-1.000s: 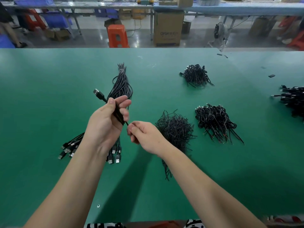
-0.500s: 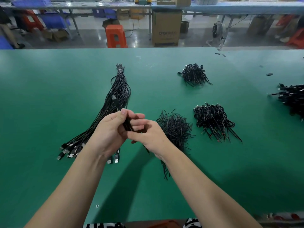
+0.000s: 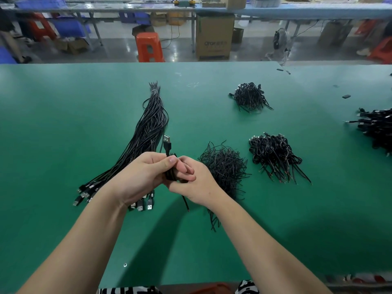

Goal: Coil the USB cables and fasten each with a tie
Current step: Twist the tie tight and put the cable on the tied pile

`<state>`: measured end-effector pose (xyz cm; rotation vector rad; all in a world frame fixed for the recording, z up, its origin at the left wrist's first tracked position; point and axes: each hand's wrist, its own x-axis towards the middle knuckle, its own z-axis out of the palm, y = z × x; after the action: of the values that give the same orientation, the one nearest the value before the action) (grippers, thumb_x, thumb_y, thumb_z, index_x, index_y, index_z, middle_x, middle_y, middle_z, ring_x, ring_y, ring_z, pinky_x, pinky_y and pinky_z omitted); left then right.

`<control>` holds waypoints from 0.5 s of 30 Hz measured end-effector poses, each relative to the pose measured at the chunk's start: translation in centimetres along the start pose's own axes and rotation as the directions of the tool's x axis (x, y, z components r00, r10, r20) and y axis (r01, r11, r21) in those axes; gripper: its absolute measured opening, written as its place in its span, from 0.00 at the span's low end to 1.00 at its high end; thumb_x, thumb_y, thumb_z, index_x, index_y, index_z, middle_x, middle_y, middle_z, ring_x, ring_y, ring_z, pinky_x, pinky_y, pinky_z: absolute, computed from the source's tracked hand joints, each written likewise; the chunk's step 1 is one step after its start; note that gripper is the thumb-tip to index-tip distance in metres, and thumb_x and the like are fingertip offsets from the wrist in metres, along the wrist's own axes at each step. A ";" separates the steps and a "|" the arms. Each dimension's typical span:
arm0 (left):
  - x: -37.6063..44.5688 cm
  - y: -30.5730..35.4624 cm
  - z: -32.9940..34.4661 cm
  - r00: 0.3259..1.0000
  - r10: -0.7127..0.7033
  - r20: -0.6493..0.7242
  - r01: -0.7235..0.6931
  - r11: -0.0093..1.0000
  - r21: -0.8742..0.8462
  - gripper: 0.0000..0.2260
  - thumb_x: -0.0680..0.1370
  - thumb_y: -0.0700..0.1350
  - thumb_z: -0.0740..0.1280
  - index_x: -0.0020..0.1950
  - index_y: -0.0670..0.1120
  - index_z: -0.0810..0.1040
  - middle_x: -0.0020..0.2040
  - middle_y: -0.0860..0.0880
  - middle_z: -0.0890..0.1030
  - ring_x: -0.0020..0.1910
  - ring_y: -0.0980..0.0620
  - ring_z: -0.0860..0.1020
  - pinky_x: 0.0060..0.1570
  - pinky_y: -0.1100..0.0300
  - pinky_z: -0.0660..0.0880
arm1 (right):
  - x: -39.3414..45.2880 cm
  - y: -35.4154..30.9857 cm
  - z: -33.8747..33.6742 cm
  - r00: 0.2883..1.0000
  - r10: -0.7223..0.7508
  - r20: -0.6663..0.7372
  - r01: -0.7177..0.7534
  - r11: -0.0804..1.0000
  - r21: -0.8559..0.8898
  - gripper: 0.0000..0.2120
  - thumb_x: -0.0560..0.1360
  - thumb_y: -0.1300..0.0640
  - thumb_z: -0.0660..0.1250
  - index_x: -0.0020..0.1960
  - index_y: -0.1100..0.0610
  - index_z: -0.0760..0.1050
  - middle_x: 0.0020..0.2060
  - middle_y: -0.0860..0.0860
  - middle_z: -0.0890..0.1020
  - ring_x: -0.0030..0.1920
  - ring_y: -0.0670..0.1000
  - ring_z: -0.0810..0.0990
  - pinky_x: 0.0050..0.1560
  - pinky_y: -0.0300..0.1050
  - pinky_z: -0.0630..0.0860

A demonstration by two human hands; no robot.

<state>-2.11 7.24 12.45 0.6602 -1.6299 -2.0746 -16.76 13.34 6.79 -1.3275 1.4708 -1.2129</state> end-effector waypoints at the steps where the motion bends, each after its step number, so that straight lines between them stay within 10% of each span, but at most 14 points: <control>1: -0.1 0.1 0.0 1.000 -0.004 0.005 0.004 1.000 0.014 0.14 0.80 0.45 0.64 0.46 0.35 0.82 0.53 0.30 0.82 0.55 0.35 0.82 0.56 0.50 0.79 | 0.0 0.0 0.0 1.000 -0.008 -0.012 0.008 1.000 -0.016 0.11 0.65 0.54 0.75 0.43 0.51 0.74 0.32 0.43 0.77 0.33 0.44 0.74 0.37 0.45 0.75; 12: 0.2 0.6 1.5 0.976 -0.006 -0.219 0.066 0.961 0.270 0.16 0.84 0.43 0.58 0.42 0.39 0.80 0.41 0.35 0.82 0.42 0.44 0.80 0.51 0.50 0.75 | -0.7 -0.1 1.1 0.975 -0.049 -0.219 0.014 0.987 -0.157 0.14 0.63 0.45 0.73 0.41 0.42 0.69 0.30 0.37 0.76 0.31 0.41 0.73 0.35 0.36 0.71; 15: 0.4 -0.2 1.9 0.903 0.152 -0.403 0.163 0.744 0.648 0.16 0.84 0.47 0.60 0.41 0.46 0.82 0.45 0.44 0.79 0.40 0.55 0.75 0.45 0.61 0.69 | -0.6 -0.4 0.5 0.980 -0.099 -0.173 0.036 0.942 -0.335 0.15 0.70 0.48 0.72 0.49 0.46 0.67 0.36 0.43 0.78 0.35 0.46 0.75 0.40 0.47 0.75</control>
<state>-3.58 8.55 12.56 1.2550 -2.0658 -1.1415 -16.13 13.90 7.00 -1.5275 1.8400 -1.1974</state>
